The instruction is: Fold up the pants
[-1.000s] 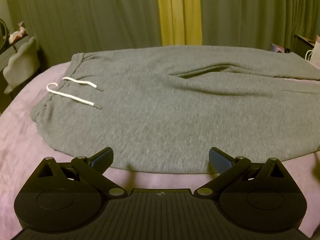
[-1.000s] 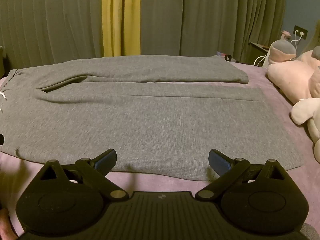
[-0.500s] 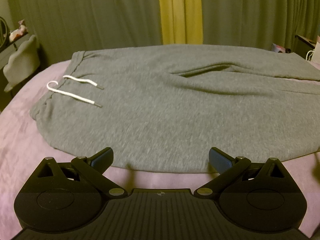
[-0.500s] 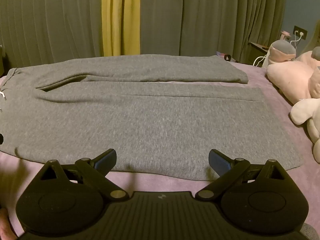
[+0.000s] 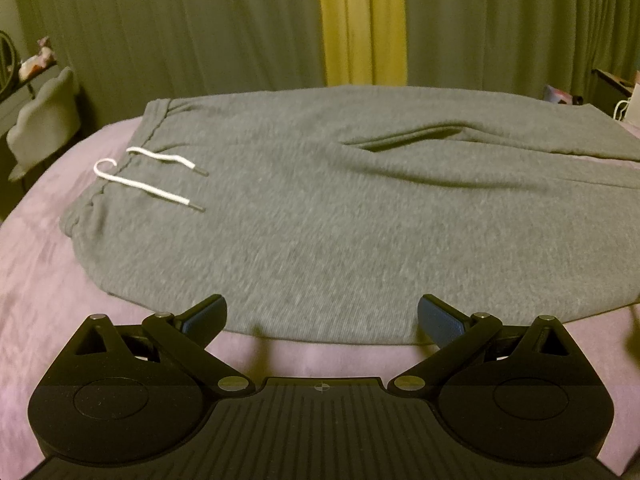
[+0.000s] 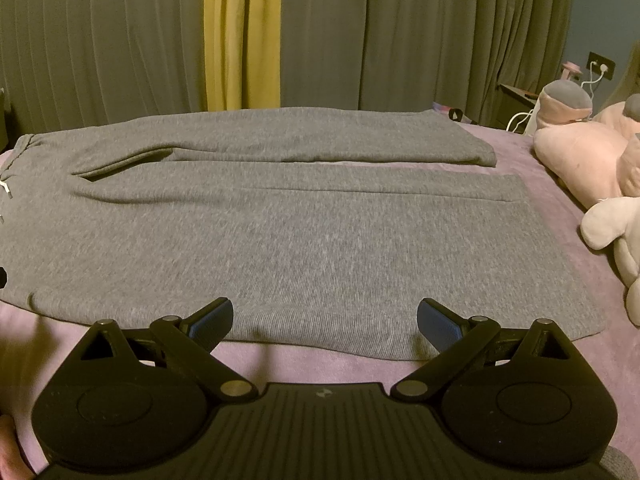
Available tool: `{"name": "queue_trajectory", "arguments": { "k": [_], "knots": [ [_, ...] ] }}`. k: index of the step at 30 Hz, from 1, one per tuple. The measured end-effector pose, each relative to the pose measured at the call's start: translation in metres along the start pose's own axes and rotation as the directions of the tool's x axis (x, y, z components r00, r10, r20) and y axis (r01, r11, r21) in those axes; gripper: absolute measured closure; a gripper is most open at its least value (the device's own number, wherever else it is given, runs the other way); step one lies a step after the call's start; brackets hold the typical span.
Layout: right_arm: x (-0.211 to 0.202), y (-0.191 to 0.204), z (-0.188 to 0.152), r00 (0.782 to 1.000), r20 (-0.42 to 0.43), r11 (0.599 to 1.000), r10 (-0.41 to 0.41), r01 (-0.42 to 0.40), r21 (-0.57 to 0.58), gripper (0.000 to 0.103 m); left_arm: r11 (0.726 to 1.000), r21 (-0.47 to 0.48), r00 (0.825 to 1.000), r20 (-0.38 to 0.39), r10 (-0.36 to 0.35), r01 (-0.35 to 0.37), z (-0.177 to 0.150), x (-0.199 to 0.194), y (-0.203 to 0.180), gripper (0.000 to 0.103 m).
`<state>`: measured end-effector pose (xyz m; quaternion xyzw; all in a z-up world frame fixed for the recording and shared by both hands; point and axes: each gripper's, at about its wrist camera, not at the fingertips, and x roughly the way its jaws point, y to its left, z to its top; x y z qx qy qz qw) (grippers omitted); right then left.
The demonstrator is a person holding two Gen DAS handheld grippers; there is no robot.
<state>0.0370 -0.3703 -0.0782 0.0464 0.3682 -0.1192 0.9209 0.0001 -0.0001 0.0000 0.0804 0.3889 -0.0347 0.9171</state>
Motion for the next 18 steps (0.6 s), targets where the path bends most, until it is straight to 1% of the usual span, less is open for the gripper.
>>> {"name": "queue_trajectory", "arguments": {
  "k": [6, 18],
  "knots": [
    [-0.0009, -0.0007, -0.0007, 1.0, -0.001, 1.0, 0.001, -0.001, -0.001, 0.004, 1.0, 0.0, 1.0, -0.001, 0.001, -0.001, -0.0079, 0.0024, 0.0038, 0.0],
    [0.0008, 0.0, -0.0006, 1.0, -0.004, 1.0, 0.001, -0.001, -0.002, 0.004, 1.0, -0.003, 1.0, -0.009, 0.003, -0.003, -0.0071, 0.0067, 0.0034, 0.0]
  ]
}}
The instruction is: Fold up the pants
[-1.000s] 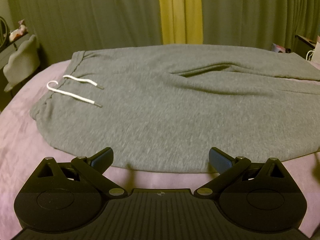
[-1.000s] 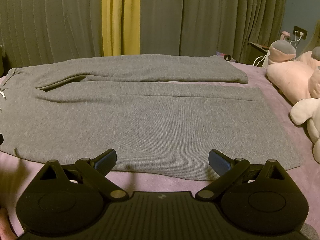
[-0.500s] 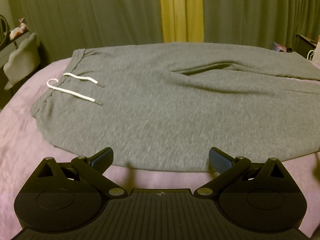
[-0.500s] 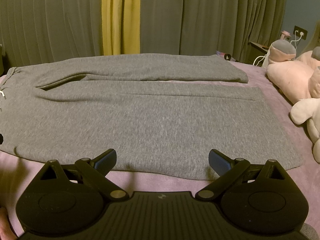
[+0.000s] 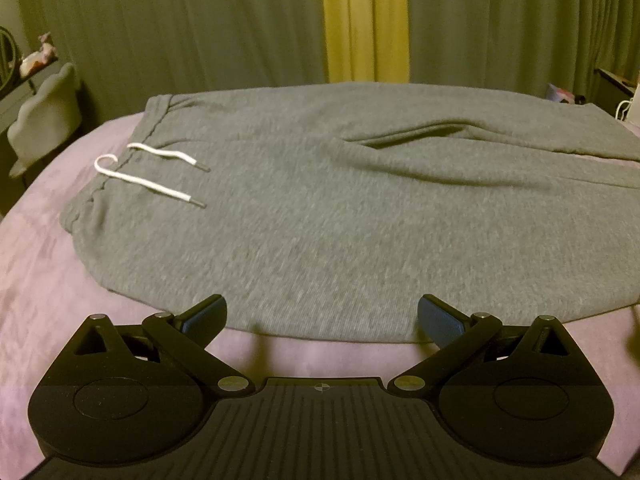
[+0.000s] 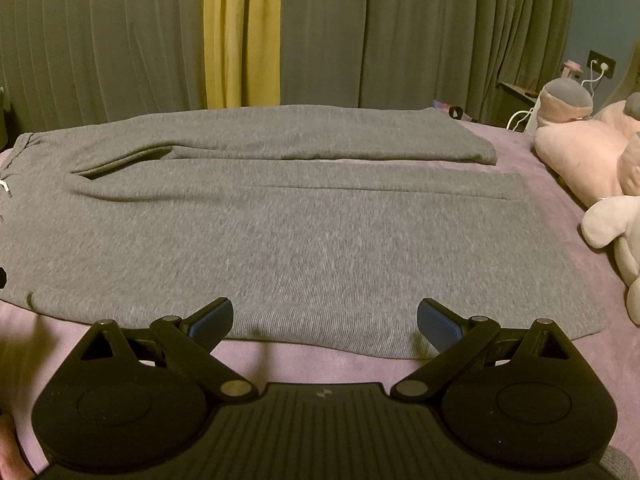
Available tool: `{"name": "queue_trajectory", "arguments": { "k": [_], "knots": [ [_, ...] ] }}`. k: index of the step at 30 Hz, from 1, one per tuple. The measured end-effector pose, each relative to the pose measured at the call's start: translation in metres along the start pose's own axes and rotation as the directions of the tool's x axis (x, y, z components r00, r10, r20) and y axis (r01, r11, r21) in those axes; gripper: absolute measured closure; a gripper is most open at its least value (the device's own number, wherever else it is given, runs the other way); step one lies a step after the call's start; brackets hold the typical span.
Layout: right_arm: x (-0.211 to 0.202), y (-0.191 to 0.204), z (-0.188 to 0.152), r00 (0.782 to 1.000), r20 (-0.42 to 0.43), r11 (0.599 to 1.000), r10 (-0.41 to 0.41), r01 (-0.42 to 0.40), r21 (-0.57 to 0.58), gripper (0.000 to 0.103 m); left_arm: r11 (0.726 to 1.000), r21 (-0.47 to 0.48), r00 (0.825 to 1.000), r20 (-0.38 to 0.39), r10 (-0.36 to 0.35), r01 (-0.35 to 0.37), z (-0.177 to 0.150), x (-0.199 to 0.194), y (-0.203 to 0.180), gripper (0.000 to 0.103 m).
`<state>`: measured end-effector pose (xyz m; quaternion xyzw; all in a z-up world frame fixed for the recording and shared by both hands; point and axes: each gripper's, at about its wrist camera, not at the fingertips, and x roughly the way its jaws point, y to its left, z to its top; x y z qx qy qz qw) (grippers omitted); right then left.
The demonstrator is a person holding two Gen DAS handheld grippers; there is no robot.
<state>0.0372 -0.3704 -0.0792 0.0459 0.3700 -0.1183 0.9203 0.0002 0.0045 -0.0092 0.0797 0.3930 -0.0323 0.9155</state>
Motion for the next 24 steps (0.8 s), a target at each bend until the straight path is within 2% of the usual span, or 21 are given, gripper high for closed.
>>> {"name": "queue_trajectory", "arguments": {
  "k": [24],
  "knots": [
    [-0.0001, -0.0002, -0.001, 1.0, -0.006, 1.0, 0.002, -0.002, -0.005, 0.004, 1.0, -0.007, 1.0, -0.01, 0.0, 0.0, -0.0006, 0.0007, 0.0, 0.0]
  ]
}}
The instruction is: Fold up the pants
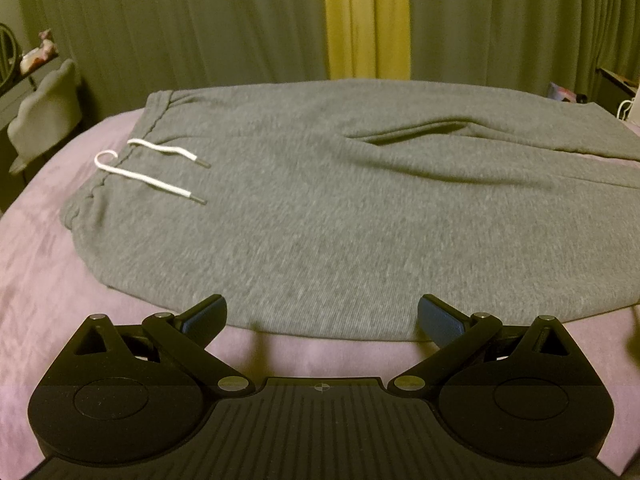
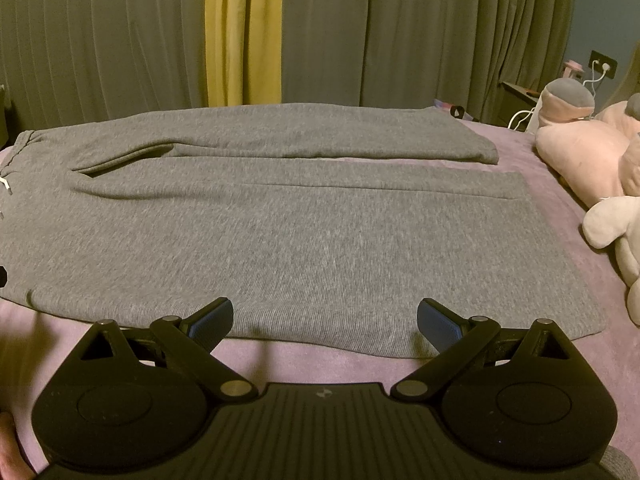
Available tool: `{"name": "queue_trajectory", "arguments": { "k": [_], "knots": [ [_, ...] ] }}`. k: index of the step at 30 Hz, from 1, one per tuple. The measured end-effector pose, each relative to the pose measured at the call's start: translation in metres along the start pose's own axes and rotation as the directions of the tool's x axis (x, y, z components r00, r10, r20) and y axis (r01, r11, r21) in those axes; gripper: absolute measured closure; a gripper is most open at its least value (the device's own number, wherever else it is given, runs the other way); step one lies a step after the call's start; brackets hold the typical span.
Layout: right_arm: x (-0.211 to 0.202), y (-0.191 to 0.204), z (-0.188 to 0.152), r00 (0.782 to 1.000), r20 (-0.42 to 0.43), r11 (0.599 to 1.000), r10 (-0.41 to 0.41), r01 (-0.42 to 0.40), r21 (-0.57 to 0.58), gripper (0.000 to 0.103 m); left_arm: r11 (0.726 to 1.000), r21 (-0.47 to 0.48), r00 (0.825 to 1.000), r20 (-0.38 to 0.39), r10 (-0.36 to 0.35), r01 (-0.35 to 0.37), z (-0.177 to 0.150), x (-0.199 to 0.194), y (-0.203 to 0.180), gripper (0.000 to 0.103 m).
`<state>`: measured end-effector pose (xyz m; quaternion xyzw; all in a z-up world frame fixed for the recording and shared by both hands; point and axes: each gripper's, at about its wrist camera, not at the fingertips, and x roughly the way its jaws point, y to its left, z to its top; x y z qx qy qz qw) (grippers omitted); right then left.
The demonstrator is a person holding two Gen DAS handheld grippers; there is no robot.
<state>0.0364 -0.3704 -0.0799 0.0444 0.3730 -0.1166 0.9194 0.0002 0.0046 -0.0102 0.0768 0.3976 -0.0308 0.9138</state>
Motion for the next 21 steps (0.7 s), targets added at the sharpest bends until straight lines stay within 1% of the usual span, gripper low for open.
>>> {"name": "queue_trajectory", "arguments": {
  "k": [21],
  "knots": [
    [0.0, 0.0003, -0.0002, 1.0, -0.001, 1.0, 0.0, 0.0, -0.001, 0.004, 1.0, -0.004, 1.0, -0.007, -0.002, 0.002, -0.0012, -0.0007, 0.0002, 0.0]
  ]
}}
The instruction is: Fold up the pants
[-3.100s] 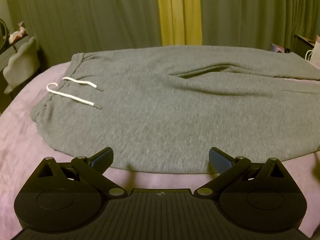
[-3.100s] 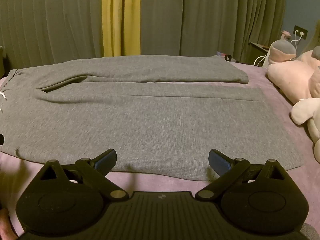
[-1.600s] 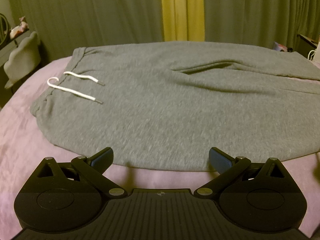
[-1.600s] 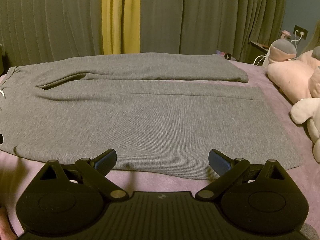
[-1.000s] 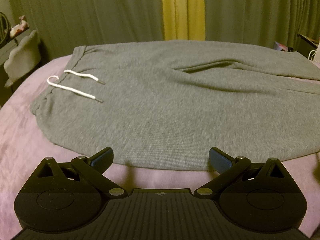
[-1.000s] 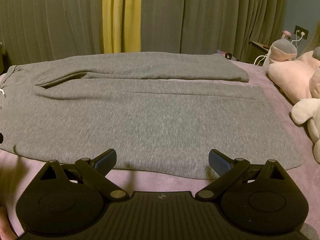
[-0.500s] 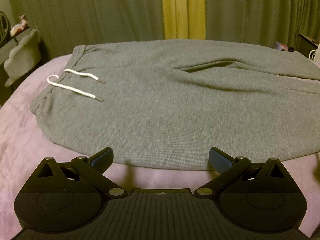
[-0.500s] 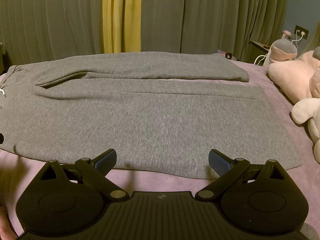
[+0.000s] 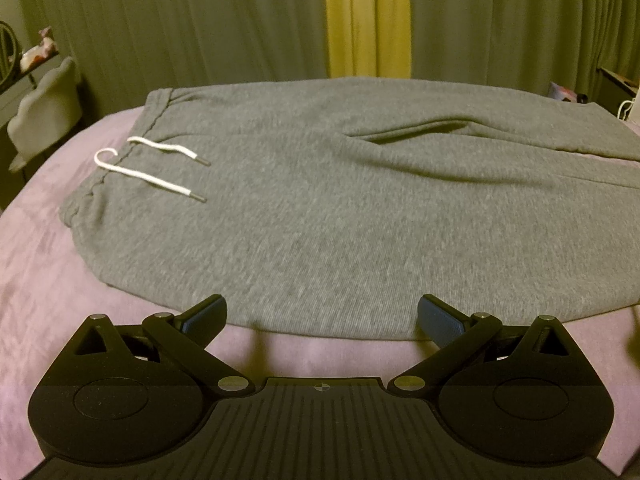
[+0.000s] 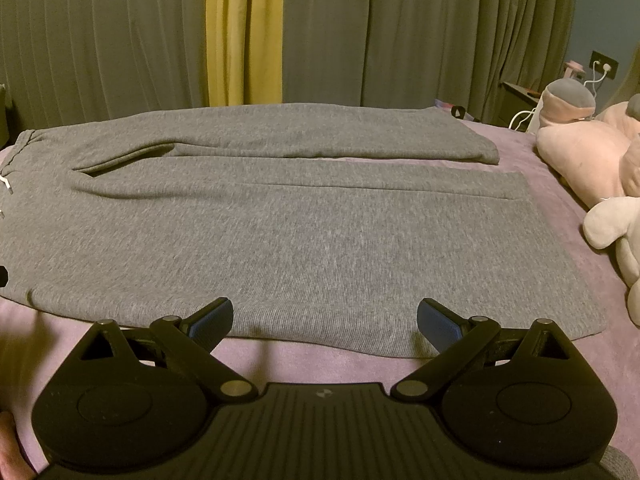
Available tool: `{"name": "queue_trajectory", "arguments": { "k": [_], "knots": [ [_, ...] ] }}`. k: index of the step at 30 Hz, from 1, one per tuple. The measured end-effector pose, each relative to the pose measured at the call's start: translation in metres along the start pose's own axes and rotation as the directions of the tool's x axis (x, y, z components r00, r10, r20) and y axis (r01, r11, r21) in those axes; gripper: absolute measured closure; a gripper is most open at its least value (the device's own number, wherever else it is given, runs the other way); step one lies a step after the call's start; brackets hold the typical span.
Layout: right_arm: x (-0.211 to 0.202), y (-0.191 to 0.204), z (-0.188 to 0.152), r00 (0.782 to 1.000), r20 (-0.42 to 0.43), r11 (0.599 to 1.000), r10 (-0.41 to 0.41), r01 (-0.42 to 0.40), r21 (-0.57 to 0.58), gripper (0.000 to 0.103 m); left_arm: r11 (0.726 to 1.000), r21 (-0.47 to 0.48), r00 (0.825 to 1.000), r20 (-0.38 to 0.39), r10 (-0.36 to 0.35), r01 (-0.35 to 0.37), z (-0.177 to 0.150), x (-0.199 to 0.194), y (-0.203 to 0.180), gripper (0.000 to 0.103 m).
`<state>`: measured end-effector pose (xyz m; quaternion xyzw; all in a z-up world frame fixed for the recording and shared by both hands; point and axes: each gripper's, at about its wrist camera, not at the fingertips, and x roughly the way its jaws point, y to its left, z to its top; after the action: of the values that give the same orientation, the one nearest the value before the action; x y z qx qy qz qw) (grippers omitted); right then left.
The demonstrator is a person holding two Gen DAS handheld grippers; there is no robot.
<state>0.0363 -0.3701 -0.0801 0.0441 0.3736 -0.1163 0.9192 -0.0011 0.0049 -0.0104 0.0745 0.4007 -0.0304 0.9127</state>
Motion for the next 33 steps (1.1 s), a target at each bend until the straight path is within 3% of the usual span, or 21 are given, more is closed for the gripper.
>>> {"name": "queue_trajectory", "arguments": {
  "k": [25, 29, 33],
  "knots": [
    [-0.005, -0.002, 0.002, 1.0, 0.026, 1.0, -0.002, 0.002, 0.005, 0.004, 1.0, -0.027, 1.0, -0.015, -0.002, 0.002, 0.002, -0.001, 0.002, 0.0],
    [-0.004, -0.017, 0.006, 0.999, 0.028, 0.995, -0.034, 0.031, 0.094, 0.004, 0.999, -0.038, 1.0, -0.021, 0.003, -0.004, 0.003, -0.001, 0.004, 0.0],
    [0.009, -0.041, 0.011, 0.999, -0.026, 0.968, 0.038, -0.03, 0.248, 0.004, 0.998, -0.059, 1.0, -0.018, 0.008, -0.009, 0.006, -0.002, 0.007, 0.0]
  ]
}}
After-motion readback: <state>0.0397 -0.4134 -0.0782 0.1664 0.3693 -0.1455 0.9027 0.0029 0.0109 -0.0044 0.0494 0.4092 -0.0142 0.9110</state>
